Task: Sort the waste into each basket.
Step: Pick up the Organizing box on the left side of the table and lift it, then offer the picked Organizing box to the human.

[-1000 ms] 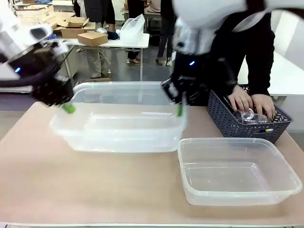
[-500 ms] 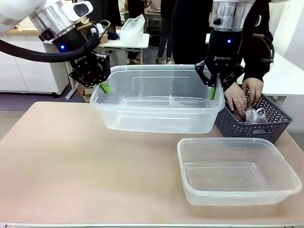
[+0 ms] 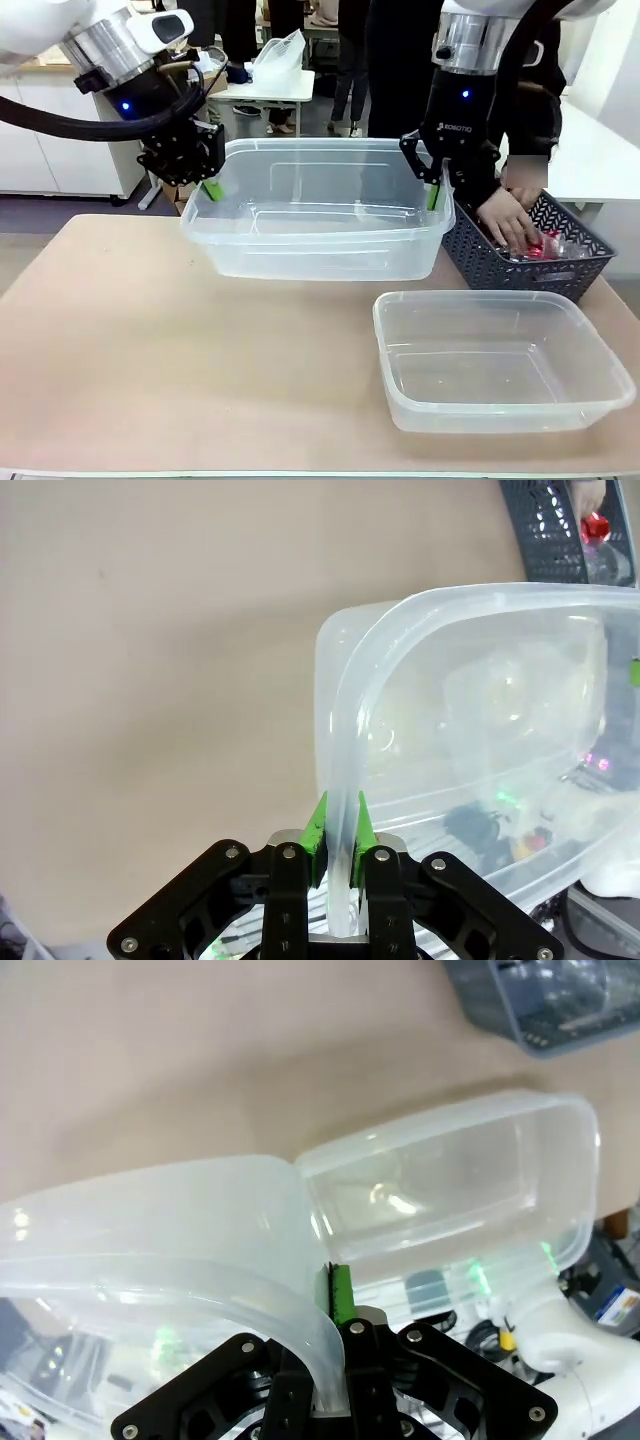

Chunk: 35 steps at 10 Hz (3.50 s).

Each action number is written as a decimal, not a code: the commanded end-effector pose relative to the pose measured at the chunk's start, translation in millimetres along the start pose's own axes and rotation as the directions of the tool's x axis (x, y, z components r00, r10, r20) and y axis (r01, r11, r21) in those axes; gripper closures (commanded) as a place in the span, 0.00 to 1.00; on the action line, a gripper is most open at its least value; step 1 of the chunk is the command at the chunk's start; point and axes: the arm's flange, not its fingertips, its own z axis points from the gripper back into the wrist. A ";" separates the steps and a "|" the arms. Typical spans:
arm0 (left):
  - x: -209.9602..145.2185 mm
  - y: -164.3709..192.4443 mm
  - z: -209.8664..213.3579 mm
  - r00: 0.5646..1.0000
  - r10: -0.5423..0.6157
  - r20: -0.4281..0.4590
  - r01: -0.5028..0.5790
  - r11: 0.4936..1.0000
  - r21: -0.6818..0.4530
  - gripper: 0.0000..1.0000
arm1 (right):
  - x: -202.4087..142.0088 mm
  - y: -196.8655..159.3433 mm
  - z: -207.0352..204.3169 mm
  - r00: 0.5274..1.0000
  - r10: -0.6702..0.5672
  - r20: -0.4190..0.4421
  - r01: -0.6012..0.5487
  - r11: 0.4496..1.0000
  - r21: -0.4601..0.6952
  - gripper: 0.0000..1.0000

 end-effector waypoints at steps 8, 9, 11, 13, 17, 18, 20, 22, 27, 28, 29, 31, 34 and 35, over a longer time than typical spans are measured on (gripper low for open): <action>0.5 -9.7 -15.4 0.996 0.084 -0.024 -0.085 0.995 -0.050 0.92 | 51.6 -14.0 -17.6 0.979 0.191 -0.074 -0.190 0.982 0.008 0.97; 0.5 -9.7 -15.4 0.996 0.084 -0.024 -0.085 0.995 -0.050 0.92 | 51.6 -14.0 -17.6 0.979 0.191 -0.074 -0.190 0.982 0.008 0.97; 0.5 -9.7 -15.4 0.996 0.084 -0.024 -0.085 0.995 -0.050 0.92 | 51.6 -14.0 -17.6 0.979 0.191 -0.074 -0.190 0.982 0.008 0.97; 0.5 -9.7 -15.4 0.996 0.084 -0.024 -0.085 0.995 -0.050 0.92 | 51.6 -14.0 -17.6 0.979 0.191 -0.074 -0.190 0.982 0.008 0.97; 0.5 -9.7 -15.4 0.996 0.084 -0.024 -0.085 0.995 -0.050 0.92 | 51.6 -14.0 -17.6 0.979 0.191 -0.074 -0.190 0.982 0.008 0.97; 0.5 -9.7 -15.4 0.996 0.084 -0.024 -0.085 0.995 -0.050 0.92 | 51.6 -14.0 -17.6 0.979 0.191 -0.074 -0.190 0.982 0.008 0.97; 0.5 -9.7 -15.4 0.996 0.084 -0.024 -0.085 0.995 -0.050 0.92 | 51.6 -14.0 -17.6 0.979 0.191 -0.074 -0.190 0.982 0.008 0.97; 0.5 -9.7 -15.4 0.996 0.084 -0.024 -0.085 0.995 -0.050 0.92 | 51.6 -14.0 -17.6 0.979 0.191 -0.074 -0.190 0.982 0.008 0.97; 0.5 -9.7 -15.4 0.996 0.084 -0.024 -0.085 0.995 -0.050 0.92 | 51.6 -14.0 -17.6 0.979 0.191 -0.074 -0.190 0.982 0.008 0.97; 0.5 -9.7 -15.4 0.996 0.084 -0.024 -0.085 0.995 -0.050 0.92 | 51.6 -14.0 -17.6 0.979 0.191 -0.074 -0.190 0.982 0.008 0.97; 0.5 -9.7 -15.4 0.996 0.084 -0.024 -0.085 0.995 -0.050 0.92 | 51.6 -14.0 -17.6 0.979 0.191 -0.074 -0.190 0.982 0.008 0.97; 0.5 -9.7 -15.4 0.996 0.084 -0.024 -0.085 0.995 -0.050 0.92 | 51.6 -14.0 -17.6 0.979 0.191 -0.074 -0.190 0.982 0.008 0.97; 0.5 -9.7 -15.4 0.996 0.084 -0.024 -0.085 0.995 -0.050 0.92 | 51.6 -14.0 -17.6 0.979 0.191 -0.074 -0.190 0.982 0.008 0.97; 0.5 -9.7 -15.4 0.996 0.084 -0.024 -0.085 0.995 -0.050 0.92 | 51.6 -14.0 -17.6 0.979 0.191 -0.074 -0.190 0.982 0.008 0.97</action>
